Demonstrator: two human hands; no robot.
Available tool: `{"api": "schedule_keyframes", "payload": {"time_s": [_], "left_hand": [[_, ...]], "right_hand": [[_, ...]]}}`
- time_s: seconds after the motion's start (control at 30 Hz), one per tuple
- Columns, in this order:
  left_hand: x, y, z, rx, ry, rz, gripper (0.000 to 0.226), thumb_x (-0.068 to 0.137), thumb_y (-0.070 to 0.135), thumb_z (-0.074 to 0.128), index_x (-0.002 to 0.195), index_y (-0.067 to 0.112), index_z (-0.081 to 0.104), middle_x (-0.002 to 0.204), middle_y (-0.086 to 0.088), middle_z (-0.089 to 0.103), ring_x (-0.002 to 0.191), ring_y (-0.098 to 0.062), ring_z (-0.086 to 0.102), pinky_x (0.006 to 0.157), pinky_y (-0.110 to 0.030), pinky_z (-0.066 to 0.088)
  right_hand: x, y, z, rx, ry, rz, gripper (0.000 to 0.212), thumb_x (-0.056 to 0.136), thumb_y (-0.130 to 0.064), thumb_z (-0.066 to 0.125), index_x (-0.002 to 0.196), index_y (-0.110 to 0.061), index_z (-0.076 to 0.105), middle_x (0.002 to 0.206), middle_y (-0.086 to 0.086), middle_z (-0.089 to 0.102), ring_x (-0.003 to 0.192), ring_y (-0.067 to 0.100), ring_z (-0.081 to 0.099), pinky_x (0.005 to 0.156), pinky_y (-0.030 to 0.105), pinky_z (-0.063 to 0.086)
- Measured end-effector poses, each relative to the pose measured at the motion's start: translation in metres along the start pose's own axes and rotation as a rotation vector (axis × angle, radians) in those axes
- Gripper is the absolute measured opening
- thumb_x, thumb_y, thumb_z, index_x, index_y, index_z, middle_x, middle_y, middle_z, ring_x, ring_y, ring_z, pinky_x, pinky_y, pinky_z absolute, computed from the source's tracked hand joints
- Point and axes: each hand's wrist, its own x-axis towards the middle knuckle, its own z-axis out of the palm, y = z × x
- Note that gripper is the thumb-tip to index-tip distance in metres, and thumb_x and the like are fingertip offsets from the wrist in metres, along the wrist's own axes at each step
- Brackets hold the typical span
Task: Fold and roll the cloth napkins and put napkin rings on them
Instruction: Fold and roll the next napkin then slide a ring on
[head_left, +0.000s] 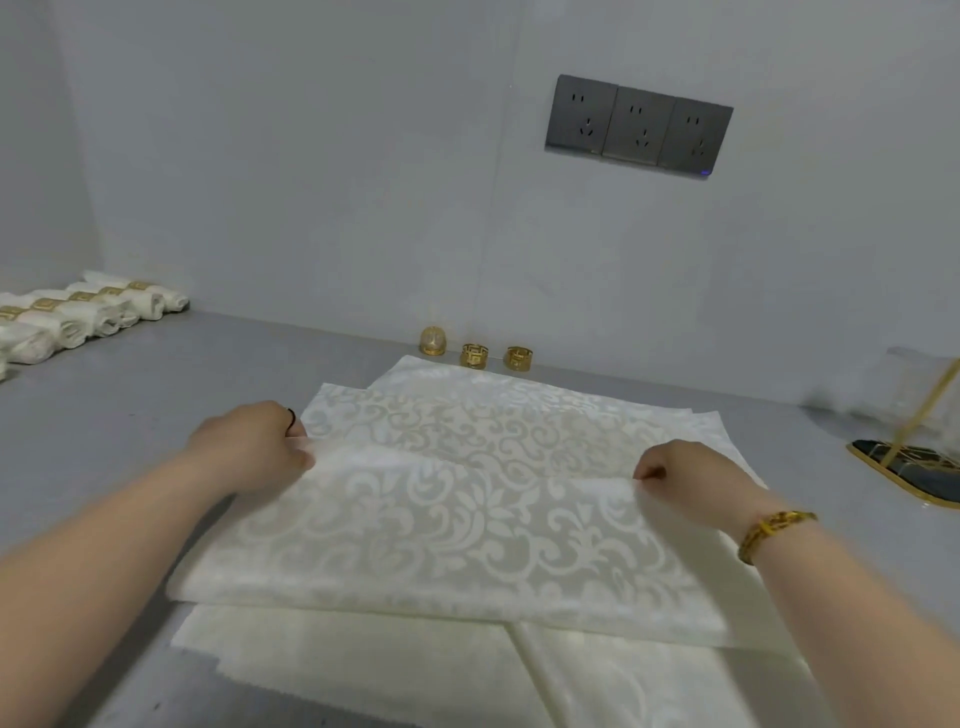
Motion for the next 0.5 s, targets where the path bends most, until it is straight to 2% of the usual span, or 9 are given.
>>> {"api": "schedule_keyframes", "payload": {"time_s": [0.07,0.13,0.2,0.3,0.4,0.43,0.5], "left_hand": [[0.022,0.002,0.008,0.002,0.071,-0.015,0.007,0.088,0.029,0.053,0.082,0.024,0.054,0.088,0.002,0.055,0.092,-0.023,0.055,0.073,-0.024,0.038],[0.038,0.005,0.013,-0.008,0.144,-0.029,0.021,0.087,0.022,0.048,0.066,0.021,0.049,0.073,0.001,0.054,0.075,-0.023,0.05,0.061,-0.024,0.033],[0.057,0.006,0.017,-0.002,0.2,-0.048,0.026,0.085,0.018,0.045,0.06,0.019,0.046,0.066,0.0,0.053,0.069,-0.024,0.047,0.059,-0.026,0.03],[0.085,0.009,0.019,0.027,0.303,-0.033,0.023,0.088,0.02,0.044,0.067,0.021,0.054,0.073,0.0,0.058,0.076,-0.025,0.051,0.067,-0.026,0.031],[0.102,0.01,0.035,0.04,0.404,-0.031,0.022,0.09,0.023,0.044,0.079,0.024,0.063,0.088,-0.006,0.067,0.093,-0.027,0.058,0.084,-0.027,0.034],[0.107,0.01,0.043,0.041,0.425,-0.039,0.023,0.091,0.025,0.044,0.088,0.022,0.067,0.097,-0.008,0.068,0.099,-0.027,0.057,0.092,-0.029,0.032],[0.109,0.01,0.053,0.01,0.424,-0.049,0.029,0.092,0.033,0.045,0.114,0.024,0.061,0.12,-0.005,0.062,0.115,-0.024,0.052,0.106,-0.032,0.02]], "right_hand": [[0.031,-0.001,0.008,-0.079,0.071,0.006,0.032,0.09,-0.007,0.037,0.102,-0.02,0.064,0.111,-0.004,0.063,0.102,0.018,0.055,0.091,0.025,0.036],[0.054,-0.003,0.013,-0.162,0.141,0.008,0.032,0.091,-0.01,0.035,0.103,-0.023,0.062,0.11,-0.004,0.063,0.104,0.018,0.053,0.089,0.026,0.03],[0.078,-0.005,0.019,-0.232,0.189,0.007,0.033,0.093,-0.012,0.034,0.105,-0.025,0.062,0.108,-0.005,0.064,0.101,0.018,0.049,0.086,0.027,0.027],[0.11,-0.008,0.027,-0.308,0.216,0.02,0.035,0.092,-0.01,0.033,0.103,-0.028,0.061,0.103,-0.006,0.064,0.093,0.018,0.04,0.092,0.029,0.026],[0.138,-0.009,0.038,-0.346,0.244,0.048,0.028,0.089,-0.008,0.035,0.088,-0.029,0.054,0.074,-0.01,0.05,0.092,0.019,0.039,0.094,0.029,0.025],[0.147,-0.01,0.043,-0.352,0.267,0.059,0.025,0.088,-0.009,0.036,0.084,-0.028,0.051,0.069,-0.01,0.043,0.092,0.019,0.04,0.095,0.029,0.025],[0.157,-0.011,0.051,-0.351,0.289,0.09,0.026,0.089,-0.009,0.037,0.087,-0.028,0.054,0.076,-0.007,0.047,0.1,0.02,0.044,0.097,0.031,0.025]]}}
